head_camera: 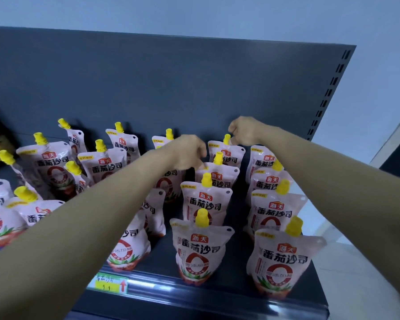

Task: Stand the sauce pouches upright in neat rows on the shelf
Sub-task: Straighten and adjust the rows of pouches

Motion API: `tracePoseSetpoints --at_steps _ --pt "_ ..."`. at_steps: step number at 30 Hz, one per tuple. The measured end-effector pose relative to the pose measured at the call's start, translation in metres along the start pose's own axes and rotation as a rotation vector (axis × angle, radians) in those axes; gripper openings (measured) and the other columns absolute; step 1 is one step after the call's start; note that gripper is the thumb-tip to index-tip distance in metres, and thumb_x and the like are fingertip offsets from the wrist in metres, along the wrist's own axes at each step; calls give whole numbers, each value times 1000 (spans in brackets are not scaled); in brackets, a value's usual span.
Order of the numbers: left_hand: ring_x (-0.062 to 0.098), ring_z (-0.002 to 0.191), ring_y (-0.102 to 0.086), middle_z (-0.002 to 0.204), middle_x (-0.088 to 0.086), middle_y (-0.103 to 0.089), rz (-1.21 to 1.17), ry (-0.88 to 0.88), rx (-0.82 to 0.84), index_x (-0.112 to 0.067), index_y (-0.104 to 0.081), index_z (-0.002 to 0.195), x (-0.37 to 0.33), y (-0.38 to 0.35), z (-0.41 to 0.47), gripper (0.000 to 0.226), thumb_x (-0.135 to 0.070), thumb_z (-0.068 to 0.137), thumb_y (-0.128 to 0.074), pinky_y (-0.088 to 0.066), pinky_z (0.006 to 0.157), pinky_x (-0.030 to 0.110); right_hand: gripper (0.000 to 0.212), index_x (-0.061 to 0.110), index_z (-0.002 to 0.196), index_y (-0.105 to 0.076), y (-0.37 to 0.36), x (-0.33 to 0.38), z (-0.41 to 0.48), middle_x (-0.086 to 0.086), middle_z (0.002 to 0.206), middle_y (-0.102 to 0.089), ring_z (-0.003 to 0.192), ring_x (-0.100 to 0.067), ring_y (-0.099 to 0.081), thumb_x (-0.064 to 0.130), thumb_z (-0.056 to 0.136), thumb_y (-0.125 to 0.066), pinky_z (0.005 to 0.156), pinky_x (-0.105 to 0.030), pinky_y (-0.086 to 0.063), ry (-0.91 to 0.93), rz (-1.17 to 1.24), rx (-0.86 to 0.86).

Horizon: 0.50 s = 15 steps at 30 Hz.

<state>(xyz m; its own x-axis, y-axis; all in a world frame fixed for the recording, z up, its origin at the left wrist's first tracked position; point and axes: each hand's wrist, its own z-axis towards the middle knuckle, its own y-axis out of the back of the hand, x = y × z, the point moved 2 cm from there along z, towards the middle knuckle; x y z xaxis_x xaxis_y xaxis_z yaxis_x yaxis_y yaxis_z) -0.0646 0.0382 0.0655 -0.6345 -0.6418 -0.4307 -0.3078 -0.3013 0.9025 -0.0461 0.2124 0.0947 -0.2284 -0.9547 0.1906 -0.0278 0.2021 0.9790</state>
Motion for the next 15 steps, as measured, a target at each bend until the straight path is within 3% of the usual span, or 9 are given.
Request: tracePoseSetpoints --at_steps 2,4,10,15 --pt "21 78 -54 84 1 -59 23 -9 51 -3 -66 96 -1 -8 11 21 -12 77 -70 -45 70 27 34 -8 115 -61 -8 -1 9 -16 92 -60 84 -28 -55 15 89 -59 75 -28 -45 5 -19 45" --pt "19 73 -53 73 -1 -58 38 -20 69 -4 -68 87 -1 -14 19 14 -12 76 -70 -41 60 23 31 -8 111 -64 -14 -1 16 -14 79 -53 72 -22 -47 12 87 -60 67 -27 -38 3 -17 65" --pt "18 62 -47 62 2 -54 41 -6 40 -1 -68 74 4 -15 30 12 -13 74 -72 -34 50 21 20 6 100 -71 -17 2 39 -12 97 -68 82 -24 -57 16 84 -67 72 -29 -47 71 -19 4" --pt "7 54 -47 54 -11 -52 31 29 25 -15 -65 63 10 -12 32 14 -12 73 -74 -35 50 19 14 9 95 -73 -18 6 48 -7 92 -66 79 -23 -57 12 83 -68 68 -27 -46 112 8 -18"
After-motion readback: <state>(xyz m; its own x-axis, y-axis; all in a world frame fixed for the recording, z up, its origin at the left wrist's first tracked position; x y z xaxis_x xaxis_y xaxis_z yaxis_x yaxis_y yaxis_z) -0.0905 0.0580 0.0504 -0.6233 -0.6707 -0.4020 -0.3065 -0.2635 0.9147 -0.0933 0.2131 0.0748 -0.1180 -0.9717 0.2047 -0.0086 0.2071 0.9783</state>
